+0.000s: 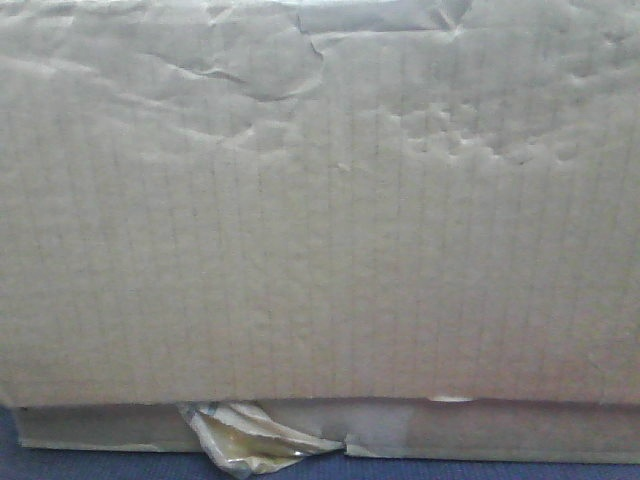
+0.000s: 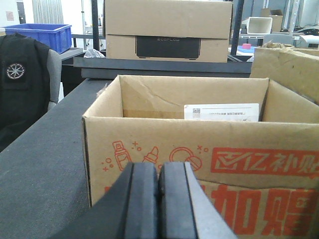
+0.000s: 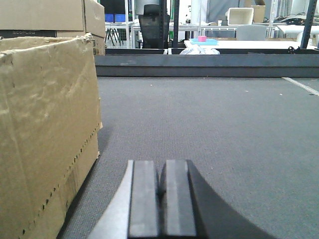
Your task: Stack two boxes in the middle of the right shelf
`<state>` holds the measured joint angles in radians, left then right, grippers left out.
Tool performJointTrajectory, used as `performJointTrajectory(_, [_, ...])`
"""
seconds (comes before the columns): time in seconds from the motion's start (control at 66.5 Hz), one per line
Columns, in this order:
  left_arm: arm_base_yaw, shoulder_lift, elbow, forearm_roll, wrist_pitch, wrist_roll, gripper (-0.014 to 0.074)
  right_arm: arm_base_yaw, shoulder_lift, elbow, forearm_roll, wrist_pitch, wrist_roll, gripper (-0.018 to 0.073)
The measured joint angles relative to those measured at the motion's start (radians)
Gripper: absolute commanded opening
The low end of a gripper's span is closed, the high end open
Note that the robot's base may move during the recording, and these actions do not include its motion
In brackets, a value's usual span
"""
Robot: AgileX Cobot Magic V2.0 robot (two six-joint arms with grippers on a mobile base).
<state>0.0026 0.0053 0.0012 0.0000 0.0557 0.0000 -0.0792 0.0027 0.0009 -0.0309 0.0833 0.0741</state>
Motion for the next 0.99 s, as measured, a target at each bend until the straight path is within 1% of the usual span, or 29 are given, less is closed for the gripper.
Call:
performJointTrajectory(0.692, [0.000, 0.000, 0.000, 0.000, -0.001, 0.000, -0.0111, 0.000, 0.000, 0.000, 0.000, 0.000, 0.000, -0.0162])
performJointTrajectory(0.843, [0.000, 0.000, 0.000, 0.000, -0.021, 0.000, -0.0111, 0.000, 0.000, 0.000, 0.000, 0.000, 0.000, -0.0162])
performJointTrajectory(0.933, [0.000, -0.002, -0.034, -0.011, 0.035, 0.000, -0.0111, 0.000, 0.000, 0.000, 0.000, 0.000, 0.000, -0.0162])
performJointTrajectory(0.993, [0.000, -0.002, -0.100, -0.011, 0.105, 0.000, -0.0111, 0.000, 0.000, 0.000, 0.000, 0.000, 0.000, -0.0162])
